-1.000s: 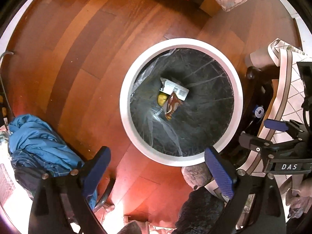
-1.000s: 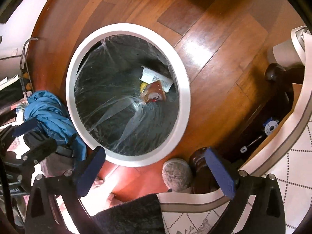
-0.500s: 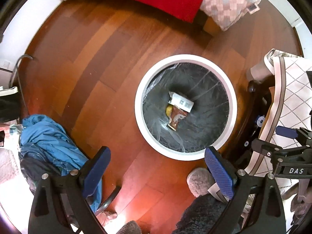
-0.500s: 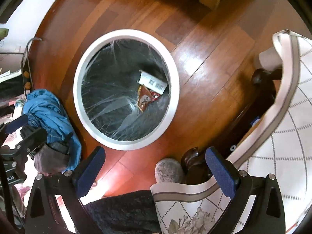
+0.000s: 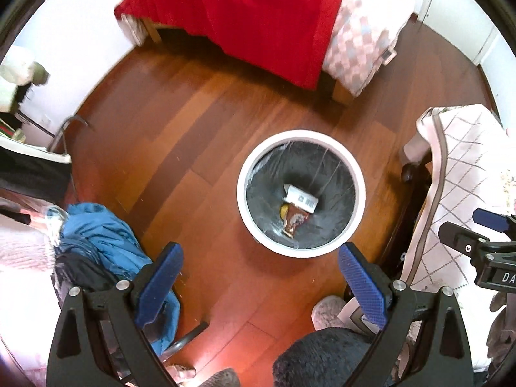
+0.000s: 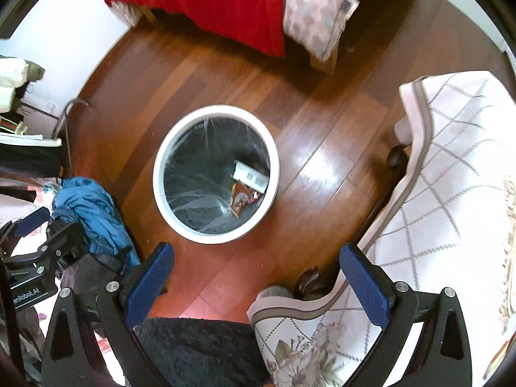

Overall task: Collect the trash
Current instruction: 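Move both open tools back from the bin to the table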

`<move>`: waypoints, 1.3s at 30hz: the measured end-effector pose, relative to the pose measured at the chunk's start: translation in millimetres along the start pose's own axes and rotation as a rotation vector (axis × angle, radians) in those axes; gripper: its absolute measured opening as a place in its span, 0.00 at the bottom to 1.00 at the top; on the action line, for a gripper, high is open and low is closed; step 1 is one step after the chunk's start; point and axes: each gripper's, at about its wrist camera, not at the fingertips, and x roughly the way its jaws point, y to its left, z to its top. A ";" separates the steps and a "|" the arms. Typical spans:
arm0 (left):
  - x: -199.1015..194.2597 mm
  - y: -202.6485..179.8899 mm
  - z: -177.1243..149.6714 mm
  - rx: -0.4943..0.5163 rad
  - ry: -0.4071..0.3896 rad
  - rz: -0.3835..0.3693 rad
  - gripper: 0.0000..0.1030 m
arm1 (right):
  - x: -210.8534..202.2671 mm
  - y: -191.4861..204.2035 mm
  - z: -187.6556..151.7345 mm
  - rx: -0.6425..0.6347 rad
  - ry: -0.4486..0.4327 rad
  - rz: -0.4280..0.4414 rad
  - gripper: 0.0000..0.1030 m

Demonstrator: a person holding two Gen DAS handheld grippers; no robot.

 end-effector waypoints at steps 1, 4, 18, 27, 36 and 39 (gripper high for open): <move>-7.2 -2.0 -2.5 -0.002 -0.013 -0.001 0.96 | -11.4 -0.9 -5.9 0.000 -0.024 0.005 1.00; -31.7 -8.8 -11.3 0.002 -0.062 0.006 0.96 | -42.3 -3.4 -21.8 0.002 -0.095 0.012 1.00; -137.0 -107.2 -56.4 0.039 -0.345 0.002 0.96 | -198.4 -68.6 -129.1 0.093 -0.484 0.100 1.00; -108.0 -275.6 -83.3 0.237 -0.276 -0.131 0.96 | -223.0 -210.6 -223.0 0.382 -0.482 0.005 1.00; -51.7 -435.7 -109.4 0.471 -0.137 -0.141 0.96 | -207.7 -400.5 -301.5 0.671 -0.315 -0.187 1.00; -47.1 -467.5 -121.9 0.508 -0.127 -0.135 0.96 | -187.3 -445.6 -312.4 0.610 -0.189 -0.253 1.00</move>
